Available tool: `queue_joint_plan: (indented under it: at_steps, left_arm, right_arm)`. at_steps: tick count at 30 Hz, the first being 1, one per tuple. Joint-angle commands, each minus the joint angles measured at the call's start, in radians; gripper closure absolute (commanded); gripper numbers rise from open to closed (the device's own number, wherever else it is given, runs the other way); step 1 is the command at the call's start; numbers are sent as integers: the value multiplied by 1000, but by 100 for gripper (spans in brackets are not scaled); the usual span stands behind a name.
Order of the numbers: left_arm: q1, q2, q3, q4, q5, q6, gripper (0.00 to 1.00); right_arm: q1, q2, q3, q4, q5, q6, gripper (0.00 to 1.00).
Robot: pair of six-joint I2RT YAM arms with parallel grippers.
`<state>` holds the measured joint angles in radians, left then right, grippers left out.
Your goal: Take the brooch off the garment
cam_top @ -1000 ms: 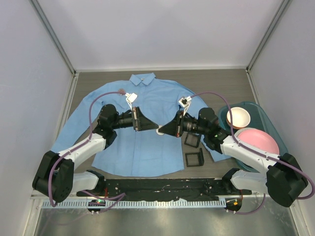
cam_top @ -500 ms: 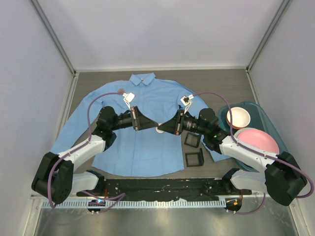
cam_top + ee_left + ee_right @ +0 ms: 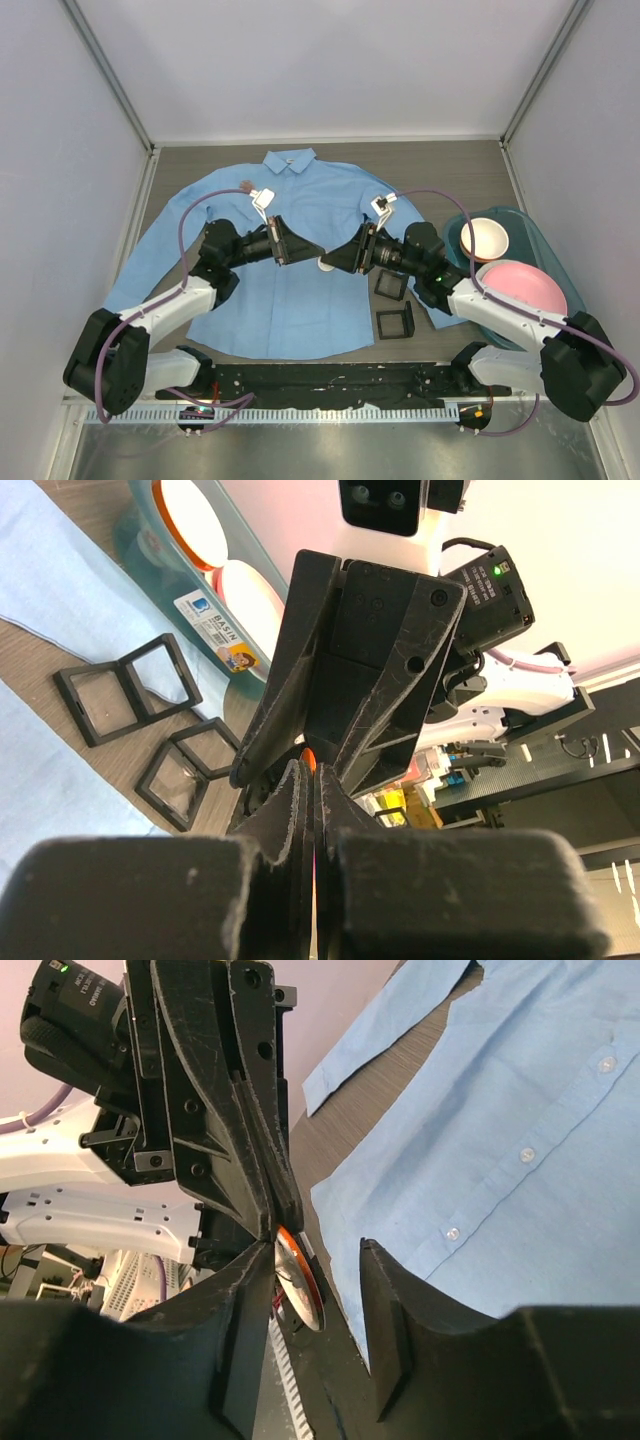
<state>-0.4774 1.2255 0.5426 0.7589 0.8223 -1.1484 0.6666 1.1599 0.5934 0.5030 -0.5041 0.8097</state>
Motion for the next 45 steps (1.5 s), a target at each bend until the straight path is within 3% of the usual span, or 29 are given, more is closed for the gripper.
queue_joint_plan:
  at_steps: [1,10,15,21,32,38,45]
  left_arm:
    - [-63,-4,-7,-4,81,1,100]
    - [-30,-9,10,-78,83,49,100]
    - [-17,-17,-4,-73,38,17,100]
    - [8,-24,-36,20,-26,-74,100]
    - [19,-35,-46,42,-118,-132,100]
    - [20,-21,-53,86,-129,-163,100]
    - [19,-9,-56,99,-121,-166,100]
  right_arm:
    - [8,-68,25,25,122,5,51]
    - [-7,-197,29,-185,179,-70,41]
    - [-12,-213,-17,-127,153,-49,36]
    - [-12,-171,-75,-17,99,22,36]
    - [-10,-98,-109,158,52,124,54]
    - [-10,-74,-118,192,44,137,67]
    - [-12,-91,-118,197,62,132,76]
